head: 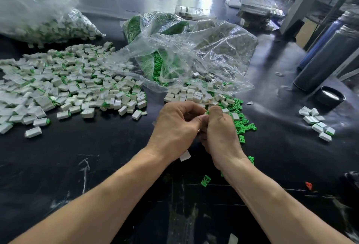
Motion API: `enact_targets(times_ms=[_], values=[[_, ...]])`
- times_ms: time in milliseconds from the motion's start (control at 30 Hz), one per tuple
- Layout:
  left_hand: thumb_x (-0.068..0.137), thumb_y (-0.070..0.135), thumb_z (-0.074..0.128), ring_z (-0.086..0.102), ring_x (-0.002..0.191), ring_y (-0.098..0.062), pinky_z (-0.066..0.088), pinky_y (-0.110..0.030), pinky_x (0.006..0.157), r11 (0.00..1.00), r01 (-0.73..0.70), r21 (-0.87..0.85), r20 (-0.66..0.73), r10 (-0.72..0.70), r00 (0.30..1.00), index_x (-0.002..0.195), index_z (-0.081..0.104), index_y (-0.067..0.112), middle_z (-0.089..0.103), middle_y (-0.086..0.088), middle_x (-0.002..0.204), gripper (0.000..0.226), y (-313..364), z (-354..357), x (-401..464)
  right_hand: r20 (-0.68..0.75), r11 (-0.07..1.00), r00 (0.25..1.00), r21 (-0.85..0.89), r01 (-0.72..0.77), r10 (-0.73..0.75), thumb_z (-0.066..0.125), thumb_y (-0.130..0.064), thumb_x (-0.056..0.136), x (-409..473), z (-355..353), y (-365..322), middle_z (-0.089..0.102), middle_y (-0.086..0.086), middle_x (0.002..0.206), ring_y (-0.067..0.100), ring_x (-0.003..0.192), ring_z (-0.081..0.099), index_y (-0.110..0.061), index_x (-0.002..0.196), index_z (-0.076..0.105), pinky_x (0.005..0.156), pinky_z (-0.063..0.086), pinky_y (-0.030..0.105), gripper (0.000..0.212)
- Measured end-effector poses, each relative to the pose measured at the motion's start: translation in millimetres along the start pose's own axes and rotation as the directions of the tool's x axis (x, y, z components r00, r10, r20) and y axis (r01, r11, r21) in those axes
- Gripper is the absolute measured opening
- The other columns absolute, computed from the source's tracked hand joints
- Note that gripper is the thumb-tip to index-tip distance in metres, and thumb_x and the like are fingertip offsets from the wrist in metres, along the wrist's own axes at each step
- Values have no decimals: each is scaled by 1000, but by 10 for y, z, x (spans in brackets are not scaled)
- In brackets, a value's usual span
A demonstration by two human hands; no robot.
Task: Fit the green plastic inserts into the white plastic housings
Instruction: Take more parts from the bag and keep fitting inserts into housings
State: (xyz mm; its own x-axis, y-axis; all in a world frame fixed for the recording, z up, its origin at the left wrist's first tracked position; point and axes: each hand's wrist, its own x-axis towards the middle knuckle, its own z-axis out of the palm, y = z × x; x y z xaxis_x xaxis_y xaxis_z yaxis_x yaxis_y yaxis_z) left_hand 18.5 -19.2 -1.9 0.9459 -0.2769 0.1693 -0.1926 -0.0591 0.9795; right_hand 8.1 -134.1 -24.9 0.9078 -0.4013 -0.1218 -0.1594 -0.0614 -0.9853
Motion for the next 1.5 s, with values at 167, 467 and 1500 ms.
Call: enact_targets(times_ms=[167, 467, 1500], values=[[90, 3, 75, 68, 66, -6, 51, -19, 63, 1000, 1, 15, 7, -1, 1000, 85, 77, 7, 76, 0, 73, 6, 16, 1, 0, 6, 1000, 1000, 2, 0, 0, 35, -52, 81, -7, -15, 2, 53, -4, 48, 19, 48, 45, -20, 53, 68, 54, 30, 29, 54], [87, 14, 81, 74, 74, -13, 60, -35, 75, 996, 19, 92, -28, -17, 999, 89, 78, 16, 77, 2, 77, 5, -44, -36, 32, 106, 998, 994, 57, 12, -18, 33, -60, 108, -62, -67, -61, 41, -8, 41, 8, 34, 34, -24, 49, 64, 40, 25, 21, 76], [85, 30, 82, 62, 86, -17, 50, -39, 87, 573, 129, 809, -259, 151, 954, 85, 78, 29, 68, 8, 85, 4, -5, -716, 205, 17, 879, 936, -338, 337, -352, 60, -19, 104, 132, -408, -84, 57, -18, 67, -4, 55, 53, -30, 101, 70, 53, 37, 10, 15]])
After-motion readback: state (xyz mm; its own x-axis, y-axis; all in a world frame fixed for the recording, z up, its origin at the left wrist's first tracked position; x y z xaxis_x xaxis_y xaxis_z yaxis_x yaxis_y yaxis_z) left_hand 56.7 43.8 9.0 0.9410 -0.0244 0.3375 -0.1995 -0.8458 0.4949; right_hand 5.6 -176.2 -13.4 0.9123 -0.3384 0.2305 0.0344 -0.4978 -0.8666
